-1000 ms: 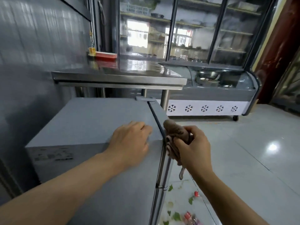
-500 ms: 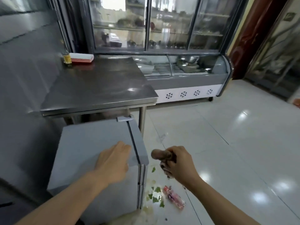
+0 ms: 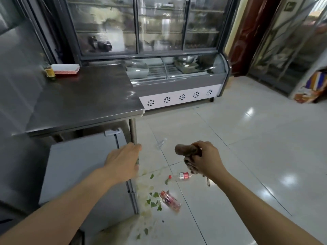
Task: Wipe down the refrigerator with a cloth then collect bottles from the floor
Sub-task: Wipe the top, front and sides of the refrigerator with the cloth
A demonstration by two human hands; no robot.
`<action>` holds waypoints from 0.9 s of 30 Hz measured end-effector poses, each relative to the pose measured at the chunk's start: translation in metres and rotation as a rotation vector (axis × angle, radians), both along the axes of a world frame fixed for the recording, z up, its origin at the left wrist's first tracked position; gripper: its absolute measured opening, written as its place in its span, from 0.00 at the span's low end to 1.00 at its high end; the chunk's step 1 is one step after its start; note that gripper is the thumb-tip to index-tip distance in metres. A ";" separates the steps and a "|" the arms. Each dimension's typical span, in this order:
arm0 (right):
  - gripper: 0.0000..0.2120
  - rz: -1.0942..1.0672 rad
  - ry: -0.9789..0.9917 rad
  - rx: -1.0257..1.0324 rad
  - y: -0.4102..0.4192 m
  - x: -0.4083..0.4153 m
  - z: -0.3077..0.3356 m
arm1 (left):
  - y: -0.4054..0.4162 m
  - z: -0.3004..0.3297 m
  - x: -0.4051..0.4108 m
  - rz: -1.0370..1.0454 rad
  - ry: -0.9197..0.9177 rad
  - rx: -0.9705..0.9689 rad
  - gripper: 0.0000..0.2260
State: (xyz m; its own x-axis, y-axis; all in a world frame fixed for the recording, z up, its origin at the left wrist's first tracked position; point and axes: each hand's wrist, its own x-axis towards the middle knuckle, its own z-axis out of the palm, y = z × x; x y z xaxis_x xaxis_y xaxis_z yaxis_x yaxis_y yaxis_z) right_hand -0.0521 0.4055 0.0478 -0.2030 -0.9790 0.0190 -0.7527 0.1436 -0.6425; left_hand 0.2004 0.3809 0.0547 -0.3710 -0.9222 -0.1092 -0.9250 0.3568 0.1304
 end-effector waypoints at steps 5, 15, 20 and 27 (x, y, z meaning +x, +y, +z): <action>0.13 0.100 -0.007 -0.017 -0.031 -0.062 0.007 | -0.013 0.009 -0.052 0.154 0.025 -0.028 0.19; 0.15 0.313 -0.213 0.026 -0.109 -0.085 0.011 | -0.051 0.010 -0.097 0.329 0.061 -0.018 0.21; 0.13 0.417 -0.197 0.050 -0.175 -0.062 0.005 | -0.101 0.000 -0.082 0.457 0.084 -0.015 0.17; 0.13 0.552 -0.164 0.029 -0.272 -0.012 0.003 | -0.178 -0.010 -0.048 0.571 0.109 0.040 0.19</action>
